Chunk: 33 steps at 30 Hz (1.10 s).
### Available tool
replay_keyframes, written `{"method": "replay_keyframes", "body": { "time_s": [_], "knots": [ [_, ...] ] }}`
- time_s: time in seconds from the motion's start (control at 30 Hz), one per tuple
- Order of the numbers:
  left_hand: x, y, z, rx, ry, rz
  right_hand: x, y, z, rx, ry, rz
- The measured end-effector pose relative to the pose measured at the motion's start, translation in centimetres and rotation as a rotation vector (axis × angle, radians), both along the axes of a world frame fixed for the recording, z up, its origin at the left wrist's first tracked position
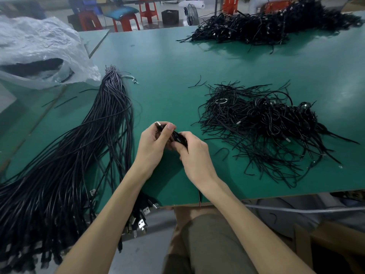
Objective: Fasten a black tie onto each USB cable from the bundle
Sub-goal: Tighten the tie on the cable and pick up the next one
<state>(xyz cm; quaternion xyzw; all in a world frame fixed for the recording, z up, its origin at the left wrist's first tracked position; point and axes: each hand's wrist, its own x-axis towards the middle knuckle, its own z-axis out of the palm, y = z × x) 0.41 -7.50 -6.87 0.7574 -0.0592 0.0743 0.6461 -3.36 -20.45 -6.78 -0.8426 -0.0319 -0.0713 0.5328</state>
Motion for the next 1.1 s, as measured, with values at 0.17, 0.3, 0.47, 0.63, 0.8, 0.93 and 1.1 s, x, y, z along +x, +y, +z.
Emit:
{"method": "replay_keyframes", "body": {
  "time_s": [0.17, 0.3, 0.47, 0.63, 0.8, 0.93, 1.1],
  "knots": [
    [-0.1, 0.0, 0.2, -0.020, -0.009, -0.007, 0.0, 0.0, 0.0, -0.062, 0.007, -0.006],
    [-0.1, 0.2, 0.2, -0.066, 0.013, -0.001, -0.1, 0.2, 0.1, -0.083, -0.008, 0.023],
    [0.0, 0.4, 0.1, -0.103, 0.036, 0.017, -0.3, 0.5, 0.3, -0.214, -0.042, 0.034],
    [0.3, 0.8, -0.2, -0.233, 0.127, -0.012, -0.4, 1.0, 0.3, -0.436, -0.137, 0.000],
    [0.3, 0.8, -0.1, -0.346, 0.192, -0.103, 0.0, -0.4, 0.8, -0.539, -0.169, 0.005],
    [0.2, 0.4, 0.1, -0.337, 0.214, -0.187, 0.6, -2.4, 1.5, -0.644, -0.160, 0.064],
    [0.1, 0.3, 0.5, -0.347, 0.223, -0.270, 1.3, -4.9, 2.5, -0.699, -0.239, 0.144]
  ]
}}
